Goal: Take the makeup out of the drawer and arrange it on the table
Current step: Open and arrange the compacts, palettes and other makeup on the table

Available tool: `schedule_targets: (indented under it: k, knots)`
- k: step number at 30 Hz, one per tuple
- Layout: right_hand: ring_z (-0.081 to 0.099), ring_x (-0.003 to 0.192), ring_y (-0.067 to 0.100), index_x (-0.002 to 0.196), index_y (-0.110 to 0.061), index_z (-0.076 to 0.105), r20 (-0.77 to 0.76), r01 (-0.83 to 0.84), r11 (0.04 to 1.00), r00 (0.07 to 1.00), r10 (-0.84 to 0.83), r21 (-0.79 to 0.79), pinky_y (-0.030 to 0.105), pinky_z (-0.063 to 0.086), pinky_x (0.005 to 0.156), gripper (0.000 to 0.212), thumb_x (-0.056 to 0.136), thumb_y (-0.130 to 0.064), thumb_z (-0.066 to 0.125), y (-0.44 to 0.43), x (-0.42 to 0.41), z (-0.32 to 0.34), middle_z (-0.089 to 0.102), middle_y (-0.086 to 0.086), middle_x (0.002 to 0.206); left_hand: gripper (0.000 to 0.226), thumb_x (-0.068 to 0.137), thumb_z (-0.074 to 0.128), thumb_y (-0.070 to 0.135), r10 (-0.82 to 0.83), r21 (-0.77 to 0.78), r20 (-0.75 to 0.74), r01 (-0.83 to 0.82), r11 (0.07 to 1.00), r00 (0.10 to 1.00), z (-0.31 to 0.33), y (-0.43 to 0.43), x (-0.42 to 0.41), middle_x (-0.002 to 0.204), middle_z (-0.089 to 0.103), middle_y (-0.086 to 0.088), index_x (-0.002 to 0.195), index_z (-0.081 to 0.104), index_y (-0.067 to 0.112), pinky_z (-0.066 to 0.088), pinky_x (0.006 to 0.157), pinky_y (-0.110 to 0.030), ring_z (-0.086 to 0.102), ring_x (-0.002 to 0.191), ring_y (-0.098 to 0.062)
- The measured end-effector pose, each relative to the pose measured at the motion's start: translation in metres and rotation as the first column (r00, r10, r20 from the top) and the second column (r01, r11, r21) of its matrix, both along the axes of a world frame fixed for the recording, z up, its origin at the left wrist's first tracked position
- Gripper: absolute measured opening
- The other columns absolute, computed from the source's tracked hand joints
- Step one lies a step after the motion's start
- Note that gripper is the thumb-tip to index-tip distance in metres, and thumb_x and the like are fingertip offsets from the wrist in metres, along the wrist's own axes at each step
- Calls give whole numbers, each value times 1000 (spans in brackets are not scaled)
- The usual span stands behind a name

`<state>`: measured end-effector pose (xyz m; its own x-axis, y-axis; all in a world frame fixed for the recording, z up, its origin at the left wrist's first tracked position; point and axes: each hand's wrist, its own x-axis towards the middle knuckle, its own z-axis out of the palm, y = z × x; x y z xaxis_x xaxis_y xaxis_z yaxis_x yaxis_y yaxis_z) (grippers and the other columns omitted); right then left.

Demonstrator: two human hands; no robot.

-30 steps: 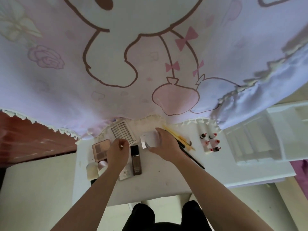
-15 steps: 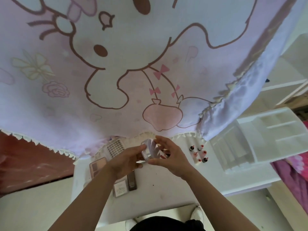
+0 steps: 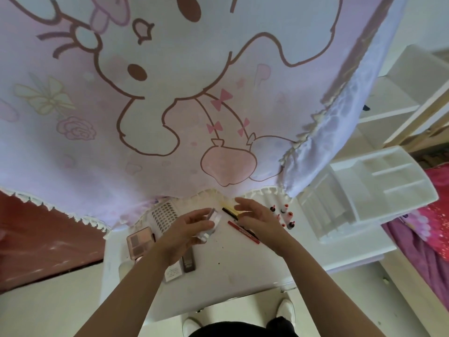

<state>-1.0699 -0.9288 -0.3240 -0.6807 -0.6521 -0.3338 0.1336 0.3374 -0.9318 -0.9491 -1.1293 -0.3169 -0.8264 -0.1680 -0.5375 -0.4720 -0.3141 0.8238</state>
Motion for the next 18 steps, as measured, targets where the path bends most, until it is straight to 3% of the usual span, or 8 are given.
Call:
schedule_targets:
  k: [4,8,13,16,18]
  knots:
    - [63,113,15,122,-38,64,76,215,975,974,-212,-47,36,54,96,29,96,-24,63,14,0,0,67,-7,116,84,55,91,23,31,-21,-29,-31,999,999,-5,1,12,127,61,-8,131,56,22,50,102,-39,61,115,-25]
    - [66,106,11,115,-37,71,46,98,994,994,-96,-56,28,55,94,25,97,-21,63,14,10,5,73,-11,111,99,44,99,27,-18,-47,-72,14,999,997,-4,7,20,126,65,-6,132,54,16,46,106,-48,61,119,-24]
    - [65,102,24,107,-25,79,-21,-23,999,1000,22,-28,32,56,89,28,95,-5,62,8,27,0,74,-5,109,77,63,89,0,-57,-111,-130,43,993,990,1,15,22,124,65,-7,131,55,13,47,105,-50,61,119,-24]
    - [66,105,28,109,-29,78,20,22,998,1000,-21,-57,41,56,95,28,95,-10,64,9,29,-2,75,-2,107,86,54,96,20,-14,-115,-116,0,993,993,6,20,22,124,65,-6,129,56,14,49,104,-46,61,118,-23]
    - [66,108,24,115,-28,75,54,29,995,998,-24,-95,41,55,97,30,95,-9,62,10,30,0,75,-4,110,90,50,96,39,65,-34,-89,-68,997,994,9,25,20,127,62,-12,127,57,12,51,100,-42,62,116,-28]
